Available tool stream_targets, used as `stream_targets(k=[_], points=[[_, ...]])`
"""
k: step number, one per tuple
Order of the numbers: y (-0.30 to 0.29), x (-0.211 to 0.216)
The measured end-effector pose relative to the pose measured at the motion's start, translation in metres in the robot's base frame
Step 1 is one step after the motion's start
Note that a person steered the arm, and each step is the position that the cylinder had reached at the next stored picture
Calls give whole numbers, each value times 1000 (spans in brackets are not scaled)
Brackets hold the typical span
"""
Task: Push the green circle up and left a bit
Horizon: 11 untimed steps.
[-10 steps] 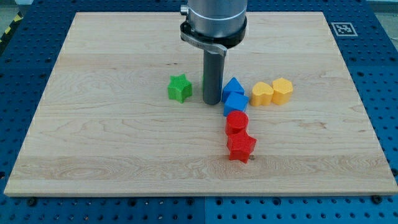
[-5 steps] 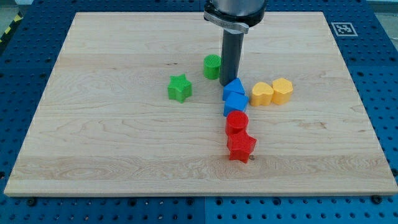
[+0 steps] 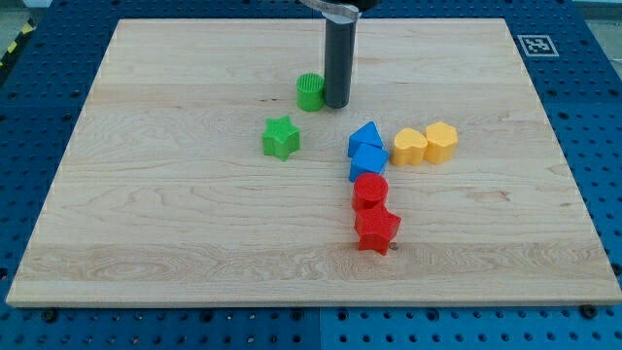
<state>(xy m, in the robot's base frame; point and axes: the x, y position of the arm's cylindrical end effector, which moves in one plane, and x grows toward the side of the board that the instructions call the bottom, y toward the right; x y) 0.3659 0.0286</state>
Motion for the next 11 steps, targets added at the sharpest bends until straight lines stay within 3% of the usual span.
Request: stream_targets(k=[11], points=[[-32, -7]])
